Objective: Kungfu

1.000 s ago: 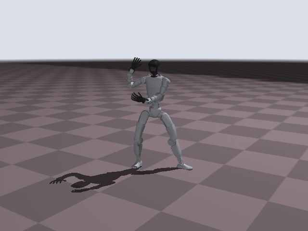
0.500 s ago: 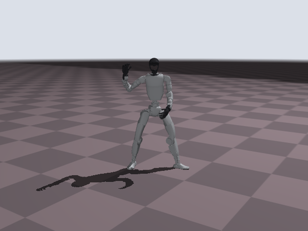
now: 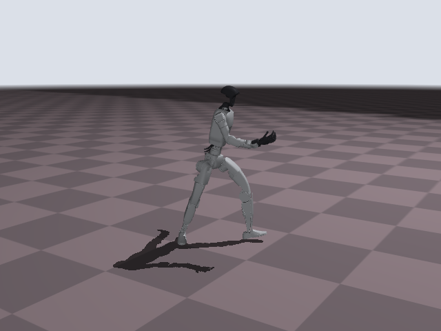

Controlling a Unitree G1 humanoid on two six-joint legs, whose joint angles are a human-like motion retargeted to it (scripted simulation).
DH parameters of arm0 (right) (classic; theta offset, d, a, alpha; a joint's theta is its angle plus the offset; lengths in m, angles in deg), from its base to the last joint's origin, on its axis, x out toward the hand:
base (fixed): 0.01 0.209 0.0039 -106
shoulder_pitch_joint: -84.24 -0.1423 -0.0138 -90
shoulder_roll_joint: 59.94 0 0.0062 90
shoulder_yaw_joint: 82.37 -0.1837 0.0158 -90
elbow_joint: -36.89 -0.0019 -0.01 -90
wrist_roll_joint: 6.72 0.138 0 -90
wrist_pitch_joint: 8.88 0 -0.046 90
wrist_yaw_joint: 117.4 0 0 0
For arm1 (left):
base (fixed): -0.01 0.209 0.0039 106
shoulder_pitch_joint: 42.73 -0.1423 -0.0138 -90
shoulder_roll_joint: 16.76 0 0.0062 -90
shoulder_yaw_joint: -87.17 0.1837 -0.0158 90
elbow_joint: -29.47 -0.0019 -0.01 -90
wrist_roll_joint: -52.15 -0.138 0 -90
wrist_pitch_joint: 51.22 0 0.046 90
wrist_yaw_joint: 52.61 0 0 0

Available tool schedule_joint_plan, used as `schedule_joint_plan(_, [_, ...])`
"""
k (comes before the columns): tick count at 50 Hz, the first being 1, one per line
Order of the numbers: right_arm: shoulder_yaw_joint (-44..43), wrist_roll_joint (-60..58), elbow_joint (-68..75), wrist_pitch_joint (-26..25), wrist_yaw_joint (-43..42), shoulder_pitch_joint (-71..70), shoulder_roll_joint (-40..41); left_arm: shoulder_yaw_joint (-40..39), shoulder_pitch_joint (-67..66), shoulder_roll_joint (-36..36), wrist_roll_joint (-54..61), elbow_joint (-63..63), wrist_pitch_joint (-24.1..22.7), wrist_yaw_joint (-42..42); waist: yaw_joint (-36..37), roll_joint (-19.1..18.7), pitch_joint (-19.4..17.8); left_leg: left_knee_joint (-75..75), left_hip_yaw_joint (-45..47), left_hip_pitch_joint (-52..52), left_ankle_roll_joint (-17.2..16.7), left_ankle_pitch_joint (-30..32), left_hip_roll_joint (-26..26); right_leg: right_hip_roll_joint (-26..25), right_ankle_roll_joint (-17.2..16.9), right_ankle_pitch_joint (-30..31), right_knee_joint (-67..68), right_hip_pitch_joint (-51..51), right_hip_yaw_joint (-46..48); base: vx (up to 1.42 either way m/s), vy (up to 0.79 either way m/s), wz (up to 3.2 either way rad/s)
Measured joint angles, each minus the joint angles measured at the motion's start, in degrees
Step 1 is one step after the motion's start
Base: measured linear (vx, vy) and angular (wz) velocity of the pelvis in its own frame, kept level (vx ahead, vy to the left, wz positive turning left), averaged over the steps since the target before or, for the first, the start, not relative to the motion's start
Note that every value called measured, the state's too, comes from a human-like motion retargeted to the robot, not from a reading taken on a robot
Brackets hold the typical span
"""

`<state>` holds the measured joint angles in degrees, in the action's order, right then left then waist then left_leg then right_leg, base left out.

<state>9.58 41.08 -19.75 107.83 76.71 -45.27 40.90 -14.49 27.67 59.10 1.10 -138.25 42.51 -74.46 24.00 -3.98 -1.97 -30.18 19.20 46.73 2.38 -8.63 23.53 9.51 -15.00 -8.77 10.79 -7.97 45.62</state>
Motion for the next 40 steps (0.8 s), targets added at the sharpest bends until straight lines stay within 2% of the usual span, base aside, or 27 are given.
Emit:
schedule_joint_plan(6, [3.67,15.64,-12.92,-8.13,7.98,-20.05,-5.77,1.31,-11.07,6.17,-3.03,-8.86,-0.11,-8.07,4.04,1.50,3.84,-4.74,-5.04,9.18,-4.01,2.70,2.31,-4.70,0.00,10.07,-4.05,2.63,3.42,0.39,0.09,-0.24])
schedule_joint_plan(8, [3.06,19.10,-17.22,-8.81,9.04,-23.00,-7.03,2.10,-12.50,8.86,-4.40,-11.57,-0.52,-9.89,3.85,2.44,5.10,-5.53,-5.70,10.65,-5.00,2.48,2.31,-6.05,0.00,16.60,-4.88,2.91,2.88,0.64,0.26,0.20])
schedule_joint_plan(10, [2.43,21.33,-21.09,-7.79,8.73,-24.59,-8.50,3.16,-12.33,11.43,-6.32,-14.57,-2.10,-12.23,3.07,3.27,6.36,-6.41,-5.95,10.79,-5.43,0.07,0.92,-5.69,0.00,25.70,-5.40,1.97,1.54,0.69,0.32,0.75])
schedule_joint_plan(12, [2.24,22.16,-24.90,-5.04,6.55,-24.76,-10.01,4.19,-10.84,13.90,-9.37,-17.80,-4.15,-15.11,0.37,4.42,6.31,-7.04,-4.57,7.48,-4.61,-4.35,-4.66,-1.54,0.00,34.76,-4.81,-1.27,-3.35,0.98,0.57,1.92])
schedule_joint_plan(13, [2.29,21.87,-26.16,-3.44,5.15,-24.62,-10.40,5.18,-10.50,15.13,-10.51,-18.82,-5.46,-16.85,-2.00,5.56,5.42,-6.93,-3.01,4.04,-3.59,-6.83,-9.49,2.60,0.00,37.77,-2.15,-3.18,-7.72,1.03,0.55,2.39])
schedule_joint_plan(15, [1.83,20.85,-28.18,-0.38,2.06,-24.70,-10.14,6.81,-8.75,16.51,-11.66,-19.63,-8.29,-20.27,-6.12,5.92,4.65,-5.12,-4.08,0.53,-3.19,-8.24,-13.47,2.90,0.00,38.77,5.99,-0.94,-19.58,0.80,0.14,1.87])
schedule_joint_plan(17, [0.66,19.69,-29.82,2.23,-0.35,-24.17,-9.59,8.78,-4.93,15.79,-10.92,-19.58,-10.04,-21.53,-10.07,1.52,5.28,-3.74,-12.11,0.73,-5.79,-7.39,-10.07,-10.79,0.00,34.98,6.19,1.69,-29.66,0.62,-0.39,1.49])
schedule_joint_plan(18, [0.40,19.10,-30.14,3.12,-1.29,-23.51,-9.46,10.26,-3.49,15.33,-10.23,-19.27,-10.17,-20.87,-12.76,0.00,4.83,-3.21,-15.45,-0.44,-7.08,-7.42,-10.01,-15.00,0.00,30.34,10.76,3.35,-32.07,0.71,-0.47,2.00])
schedule_joint_plan(20, [0.15,18.50,-30.73,4.28,-3.03,-21.87,-9.38,12.73,-1.27,14.27,-8.28,-17.71,-9.10,-17.71,-17.20,-2.07,4.14,-1.38,-19.95,-3.32,-8.93,-7.36,-10.68,-19.87,0.00,23.13,19.32,7.21,-32.33,0.76,-0.35,1.94])
schedule_joint_plan(21, [0.12,18.61,-30.91,4.70,-3.71,-20.97,-9.44,13.53,-0.59,13.49,-6.84,-16.63,-8.67,-15.41,-18.15,-2.77,4.23,-0.39,-20.96,-4.82,-9.10,-7.53,-11.00,-20.51,0.00,21.29,22.19,9.17,-31.76,0.66,-0.07,1.30])
schedule_joint_plan(27, [0.33,18.50,-31.46,4.78,-5.29,-15.31,-10.22,15.02,1.31,9.66,-2.88,-9.85,-8.35,-7.37,-20.61,-5.16,4.74,8.70,-22.76,-17.63,-7.05,-7.34,-14.90,-18.44,0.00,8.33,33.98,20.11,-30.10,0.64,0.16,0.79])
schedule_joint_plan(30, [0.47,17.90,-31.04,4.24,-5.58,-13.57,-9.34,16.06,1.44,8.89,-1.13,-8.12,-7.31,-6.60,-23.81,-5.19,4.00,13.60,-23.62,-24.85,-5.83,-7.04,-17.71,-17.66,0.00,2.51,34.77,24.85,-31.22,0.57,-0.01,0.96])
schedule_joint_plan(32, [0.94,17.50,-30.85,4.10,-5.79,-12.51,-9.02,16.54,1.31,9.16,-1.53,-7.32,-6.73,-7.43,-27.12,-5.39,3.21,16.97,-25.01,-29.98,-4.36,-7.07,-20.83,-15.02,0.46,-0.24,33.18,26.64,-31.54,0.55,0.00,1.27])
schedule_joint_plan(34, [1.56,17.20,-30.89,4.02,-5.87,-11.78,-8.55,17.09,1.54,9.22,-1.94,-6.59,-6.28,-8.35,-30.39,-5.58,2.36,19.54,-26.68,-34.43,-3.41,-7.50,-22.79,-12.93,3.75,-2.25,29.64,28.12,-31.26,0.50,-0.15,1.16])
schedule_joint_plan(40, [3.08,16.19,-31.42,3.72,-6.14,-10.27,-8.41,18.76,1.75,9.43,-2.57,-4.53,-6.43,-8.90,-35.88,-4.62,0.70,21.02,-29.84,-44.65,-1.81,-11.53,-26.75,-9.28,17.32,-5.49,7.60,26.32,-37.58,0.50,-0.34,0.82])
